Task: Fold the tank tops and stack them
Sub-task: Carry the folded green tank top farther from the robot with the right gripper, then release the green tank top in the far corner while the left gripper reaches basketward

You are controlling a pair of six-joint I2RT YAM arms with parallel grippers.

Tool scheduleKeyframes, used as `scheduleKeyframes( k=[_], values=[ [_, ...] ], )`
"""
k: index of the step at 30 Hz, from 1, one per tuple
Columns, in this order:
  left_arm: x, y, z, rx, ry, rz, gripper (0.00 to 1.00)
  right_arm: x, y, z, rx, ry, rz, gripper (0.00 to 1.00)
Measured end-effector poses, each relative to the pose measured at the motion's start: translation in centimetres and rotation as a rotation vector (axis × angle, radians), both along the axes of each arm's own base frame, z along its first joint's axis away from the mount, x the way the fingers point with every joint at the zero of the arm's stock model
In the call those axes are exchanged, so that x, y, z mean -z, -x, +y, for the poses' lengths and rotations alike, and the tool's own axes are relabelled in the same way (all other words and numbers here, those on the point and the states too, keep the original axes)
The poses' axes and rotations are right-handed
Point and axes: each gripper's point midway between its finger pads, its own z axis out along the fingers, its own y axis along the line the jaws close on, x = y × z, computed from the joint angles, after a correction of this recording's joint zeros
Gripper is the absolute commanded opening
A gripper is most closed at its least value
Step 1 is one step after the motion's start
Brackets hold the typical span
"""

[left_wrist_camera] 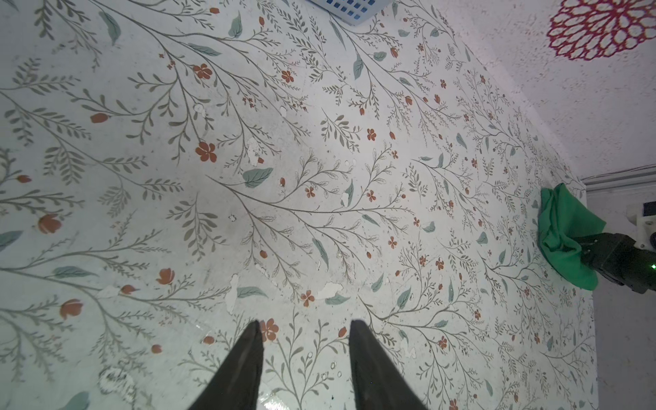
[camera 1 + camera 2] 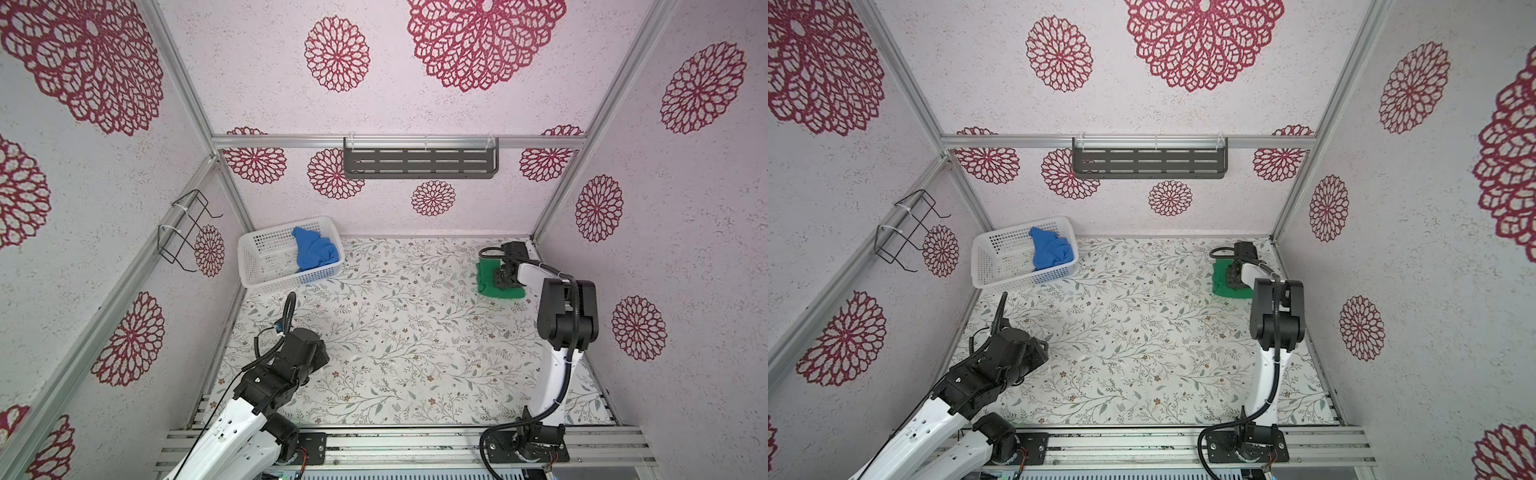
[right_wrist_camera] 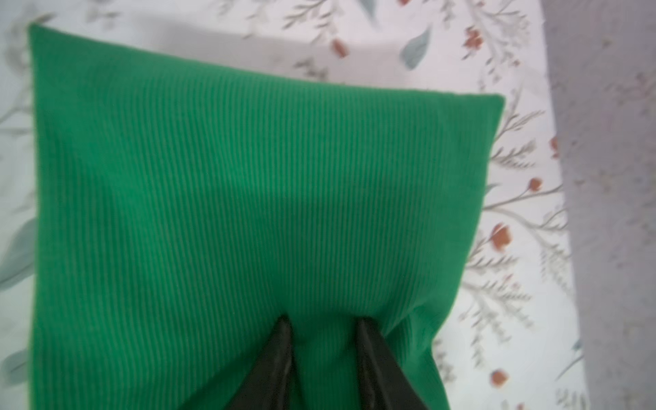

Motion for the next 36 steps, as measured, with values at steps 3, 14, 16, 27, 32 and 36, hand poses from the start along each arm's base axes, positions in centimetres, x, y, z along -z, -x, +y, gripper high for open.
scheduleKeyframes(
  k=[3, 14, 16, 27, 32, 36],
  values=[
    [0.1, 0.2, 0.2, -0.001, -0.009, 0.007, 0.44, 0.0, -1.1, -1.6, -0.013, -0.012, 0.003, 0.34],
    [-3.0, -1.7, 0.0, 0.030, -0.060, -0.019, 0.57, -3.4, -0.8, -0.7, -0.071, -0.088, -0.061, 0.99],
    [-4.3, -3.0, -0.1, 0.039, -0.081, -0.034, 0.61, -6.3, 0.2, -0.1, -0.078, -0.083, -0.123, 0.99],
    [-6.5, -13.0, 3.2, 0.051, -0.169, -0.016, 0.85, -18.1, 8.7, 11.2, -0.230, -0.275, -0.553, 0.99],
    [-6.9, -19.5, 5.3, 0.064, -0.191, -0.025, 0.89, -14.4, 13.9, 15.7, -0.277, -0.501, -0.528, 0.99],
    [-7.2, -25.6, 7.1, 0.065, -0.215, -0.042, 0.90, -12.0, 17.6, 18.6, -0.313, -0.562, -0.469, 0.99]
  ],
)
